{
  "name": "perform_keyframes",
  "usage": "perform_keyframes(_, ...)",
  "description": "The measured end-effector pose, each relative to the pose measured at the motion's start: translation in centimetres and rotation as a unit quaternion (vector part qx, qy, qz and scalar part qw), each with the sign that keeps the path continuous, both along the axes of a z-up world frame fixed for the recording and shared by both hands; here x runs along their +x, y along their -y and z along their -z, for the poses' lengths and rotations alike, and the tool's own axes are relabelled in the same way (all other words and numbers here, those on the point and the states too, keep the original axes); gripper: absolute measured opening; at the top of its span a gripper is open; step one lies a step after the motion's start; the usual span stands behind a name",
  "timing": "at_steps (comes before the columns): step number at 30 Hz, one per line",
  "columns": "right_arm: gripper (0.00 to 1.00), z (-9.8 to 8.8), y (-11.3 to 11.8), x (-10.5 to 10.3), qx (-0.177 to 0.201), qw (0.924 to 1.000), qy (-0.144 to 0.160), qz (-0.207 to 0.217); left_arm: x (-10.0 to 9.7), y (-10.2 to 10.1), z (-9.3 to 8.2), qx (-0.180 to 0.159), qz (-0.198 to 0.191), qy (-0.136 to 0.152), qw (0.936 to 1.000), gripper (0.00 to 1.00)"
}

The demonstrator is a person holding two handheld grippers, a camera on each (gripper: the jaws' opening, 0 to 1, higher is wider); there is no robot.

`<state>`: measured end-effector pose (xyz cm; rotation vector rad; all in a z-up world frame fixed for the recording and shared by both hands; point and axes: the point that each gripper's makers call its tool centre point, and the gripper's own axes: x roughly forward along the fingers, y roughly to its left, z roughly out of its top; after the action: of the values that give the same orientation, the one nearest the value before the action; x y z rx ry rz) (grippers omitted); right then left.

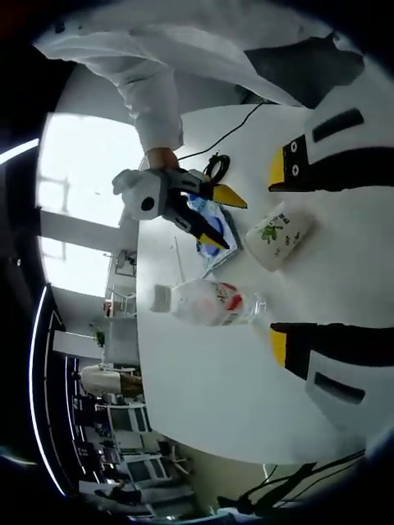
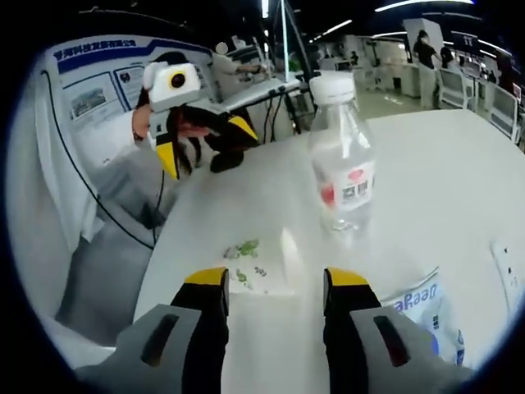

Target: Arrange the tabletop items into an orderly group along one side of the table until the central work area is clear of visible clutter.

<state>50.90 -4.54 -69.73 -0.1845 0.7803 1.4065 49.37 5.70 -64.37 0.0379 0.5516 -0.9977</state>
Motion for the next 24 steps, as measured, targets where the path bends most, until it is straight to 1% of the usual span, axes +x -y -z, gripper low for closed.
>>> perform_keyframes(4, 0.34, 0.2, -0.5, 0.2, 0.013, 0.9997, -0.02, -0.006, -0.2, -0.2, 0.2, 0.0, -0.003, -0.001, 1.0, 0.65)
perform_keyframes(7, 0.31, 0.5, -0.8, 0.2, 0.015, 0.9993, -0.031, -0.014, -0.3, -0.4, 0.1, -0.004, -0.008, -0.001, 1.0, 0.65)
perform_keyframes(9, 0.28, 0.7, -0.9, 0.0, 0.016, 0.9985, -0.047, -0.023, -0.3, -0.5, 0.3, -0.003, -0.011, -0.003, 0.9999, 0.65)
perform_keyframes(15, 0.24, 1.2, -1.2, -0.4, 0.016, 0.9966, -0.069, -0.043, -0.5, -0.7, 0.6, -0.003, -0.014, -0.006, 0.9999, 0.65)
perform_keyframes(17, 0.2, 1.4, -1.2, -0.6, 0.016, 0.9958, -0.076, -0.048, -0.6, -0.7, 0.7, -0.004, -0.017, -0.009, 0.9998, 0.65)
perform_keyframes(21, 0.09, 1.6, -1.2, -1.3, 0.014, 0.9945, -0.083, -0.063, -0.7, -0.7, 0.8, -0.003, -0.016, -0.01, 0.9998, 0.64)
perform_keyframes(24, 0.07, 1.6, -1.1, -1.5, 0.013, 0.994, -0.086, -0.067, -0.7, -0.6, 0.9, -0.003, -0.016, -0.011, 0.9998, 0.64)
